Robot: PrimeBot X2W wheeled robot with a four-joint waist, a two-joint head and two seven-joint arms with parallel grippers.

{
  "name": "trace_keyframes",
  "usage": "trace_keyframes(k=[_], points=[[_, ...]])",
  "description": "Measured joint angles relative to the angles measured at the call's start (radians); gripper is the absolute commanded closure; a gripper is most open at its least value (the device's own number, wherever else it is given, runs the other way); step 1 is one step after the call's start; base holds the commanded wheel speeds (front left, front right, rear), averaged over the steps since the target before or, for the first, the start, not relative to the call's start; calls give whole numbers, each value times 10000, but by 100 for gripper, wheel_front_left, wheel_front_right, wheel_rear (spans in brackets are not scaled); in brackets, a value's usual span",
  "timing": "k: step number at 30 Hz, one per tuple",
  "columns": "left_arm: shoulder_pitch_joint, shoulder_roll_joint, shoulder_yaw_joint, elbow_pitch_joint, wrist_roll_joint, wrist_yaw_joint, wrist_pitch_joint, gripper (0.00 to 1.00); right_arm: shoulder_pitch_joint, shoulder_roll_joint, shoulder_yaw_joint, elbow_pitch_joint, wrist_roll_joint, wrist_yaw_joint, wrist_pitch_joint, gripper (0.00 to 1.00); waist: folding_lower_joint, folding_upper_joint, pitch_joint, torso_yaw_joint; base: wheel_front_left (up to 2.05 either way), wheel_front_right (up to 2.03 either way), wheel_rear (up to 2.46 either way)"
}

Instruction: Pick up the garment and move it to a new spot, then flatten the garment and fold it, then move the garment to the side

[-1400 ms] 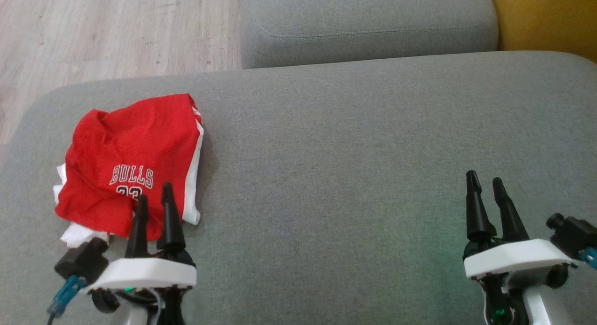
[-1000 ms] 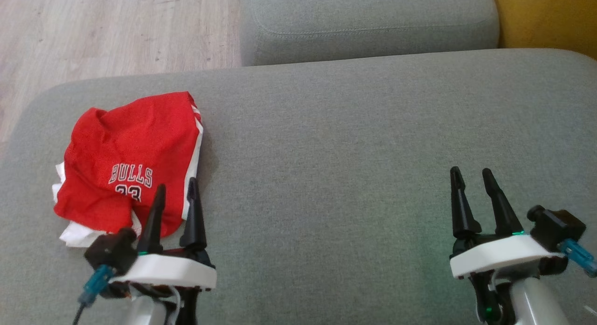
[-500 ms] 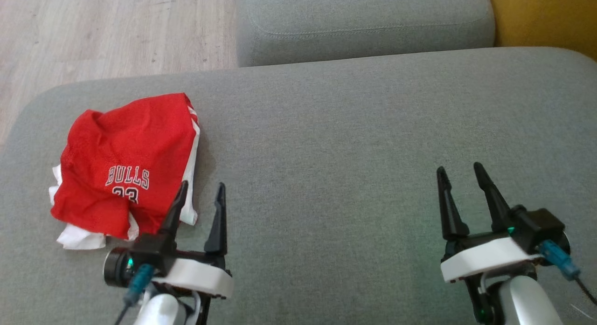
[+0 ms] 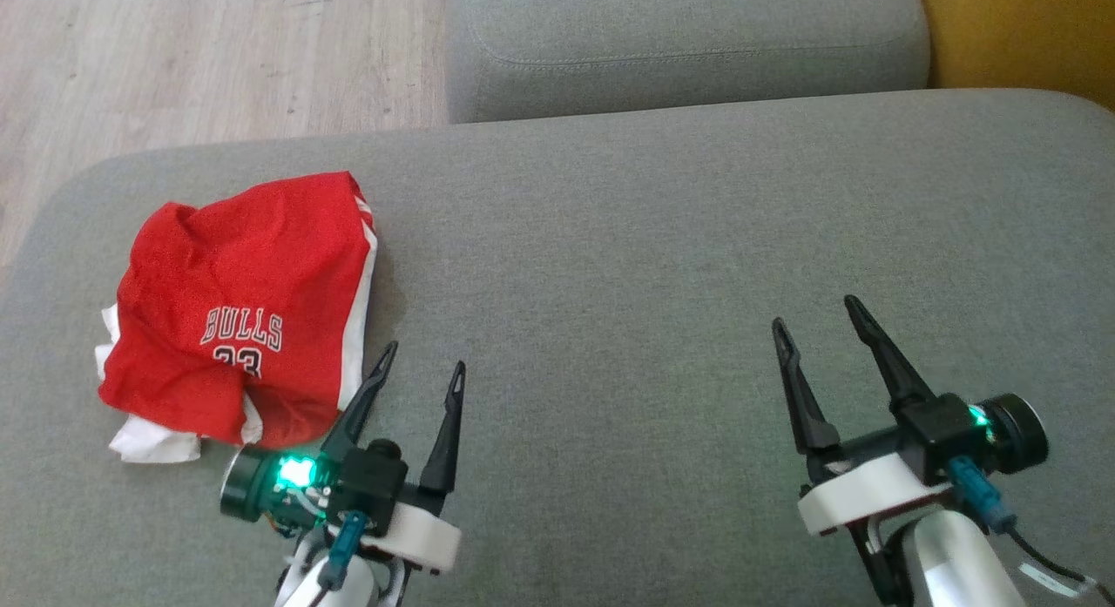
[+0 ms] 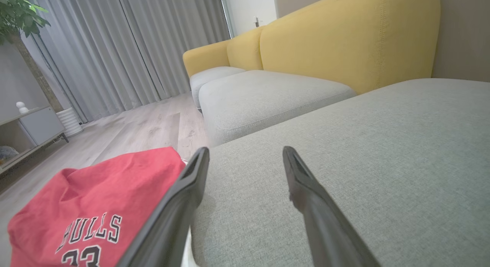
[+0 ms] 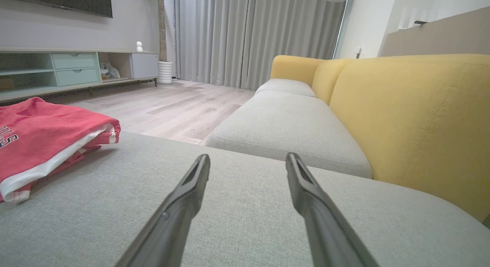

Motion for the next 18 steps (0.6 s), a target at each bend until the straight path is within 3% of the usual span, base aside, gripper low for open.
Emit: trace_keyframes(k=[8, 18], points=[[-27, -322, 439, -387, -734, 226, -182, 0, -53, -10, 63, -370, 234, 0, -174, 0, 0, 0, 54, -6, 0, 0, 0], [587, -744, 1158, -128, -1260, -476, -477, 0, 125, -19, -433, 2, 1632, 0, -451, 0, 0, 0, -46, -24, 0, 0, 0]])
